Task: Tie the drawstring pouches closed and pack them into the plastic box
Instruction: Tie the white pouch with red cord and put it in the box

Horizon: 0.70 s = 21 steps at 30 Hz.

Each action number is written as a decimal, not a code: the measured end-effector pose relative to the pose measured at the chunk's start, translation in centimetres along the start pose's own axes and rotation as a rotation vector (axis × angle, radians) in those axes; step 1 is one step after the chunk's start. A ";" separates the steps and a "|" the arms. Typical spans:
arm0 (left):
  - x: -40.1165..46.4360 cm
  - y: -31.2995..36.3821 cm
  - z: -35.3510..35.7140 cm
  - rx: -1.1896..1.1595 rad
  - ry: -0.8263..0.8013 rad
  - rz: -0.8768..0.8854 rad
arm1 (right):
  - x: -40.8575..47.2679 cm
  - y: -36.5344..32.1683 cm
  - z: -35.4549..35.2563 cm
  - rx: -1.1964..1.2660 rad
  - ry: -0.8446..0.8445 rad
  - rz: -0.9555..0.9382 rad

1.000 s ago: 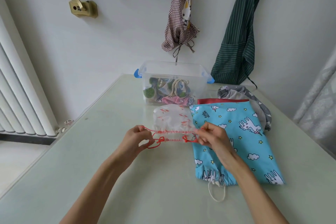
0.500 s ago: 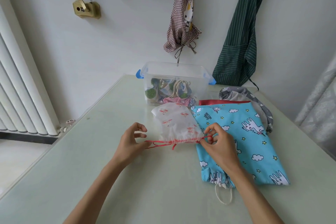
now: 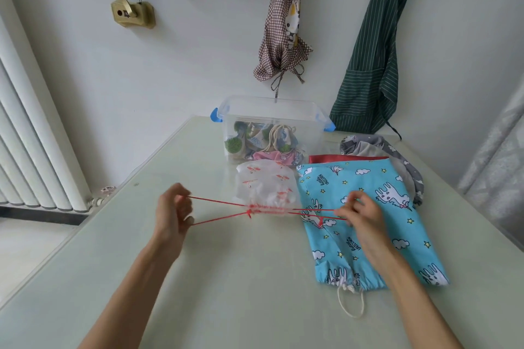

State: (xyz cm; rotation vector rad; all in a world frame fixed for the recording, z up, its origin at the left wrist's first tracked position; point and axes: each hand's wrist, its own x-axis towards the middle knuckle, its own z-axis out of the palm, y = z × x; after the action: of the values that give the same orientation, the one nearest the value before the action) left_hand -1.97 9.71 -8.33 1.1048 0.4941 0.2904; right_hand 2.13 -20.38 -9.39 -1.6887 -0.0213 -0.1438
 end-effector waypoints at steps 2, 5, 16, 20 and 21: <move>0.3 0.4 -0.7 0.048 0.068 0.043 | 0.1 0.3 -0.6 -0.027 0.015 0.015; 0.0 -0.1 -0.5 0.316 0.032 0.160 | 0.0 0.4 -0.5 -0.226 -0.100 -0.011; -1.0 -2.7 -0.4 1.347 -0.186 0.679 | -0.5 0.1 0.3 -0.613 0.012 -0.203; -0.2 -1.8 -1.1 1.068 -0.060 0.616 | -0.5 -0.2 -0.5 -0.420 0.281 -0.173; -0.1 -1.6 -1.2 1.015 -0.017 0.606 | -0.4 -0.1 -0.7 -0.386 0.327 -0.156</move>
State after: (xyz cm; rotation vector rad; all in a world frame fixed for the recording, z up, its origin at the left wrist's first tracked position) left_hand -2.68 9.94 -10.21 2.2513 0.2609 0.5851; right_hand 1.65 -21.03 -9.25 -2.0283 0.1265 -0.5697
